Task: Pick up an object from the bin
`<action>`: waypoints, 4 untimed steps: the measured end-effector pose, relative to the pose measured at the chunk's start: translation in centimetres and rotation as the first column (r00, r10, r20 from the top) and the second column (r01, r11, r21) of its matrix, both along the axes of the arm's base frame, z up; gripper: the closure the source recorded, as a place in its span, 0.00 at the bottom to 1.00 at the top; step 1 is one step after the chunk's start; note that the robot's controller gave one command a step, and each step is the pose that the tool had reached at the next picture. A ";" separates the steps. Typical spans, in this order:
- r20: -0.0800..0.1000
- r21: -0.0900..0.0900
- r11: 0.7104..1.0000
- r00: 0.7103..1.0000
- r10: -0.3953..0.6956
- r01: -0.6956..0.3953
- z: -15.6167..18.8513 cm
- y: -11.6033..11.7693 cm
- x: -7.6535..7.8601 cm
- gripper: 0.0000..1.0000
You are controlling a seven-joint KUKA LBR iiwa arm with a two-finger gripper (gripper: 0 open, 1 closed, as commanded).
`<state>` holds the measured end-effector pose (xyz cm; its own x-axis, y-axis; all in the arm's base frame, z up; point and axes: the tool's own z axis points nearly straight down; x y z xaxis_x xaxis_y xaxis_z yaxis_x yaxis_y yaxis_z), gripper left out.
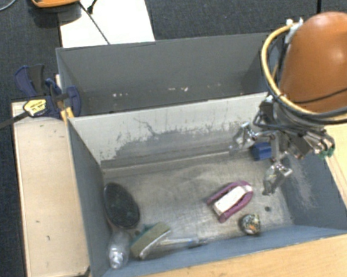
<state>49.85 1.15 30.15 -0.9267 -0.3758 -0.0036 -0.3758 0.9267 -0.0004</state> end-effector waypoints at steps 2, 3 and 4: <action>-0.006 -0.003 0.997 0.997 0.074 -0.074 -21.1 -2.0 0.2 0.00; 0.000 0.000 0.997 0.997 0.079 -0.079 -20.8 -1.5 0.3 1.00; 0.007 -0.002 0.996 0.996 0.090 -0.090 -5.0 -1.6 0.8 1.00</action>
Offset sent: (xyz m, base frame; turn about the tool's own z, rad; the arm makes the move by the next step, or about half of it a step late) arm -0.0119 0.0500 -0.1479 -0.0281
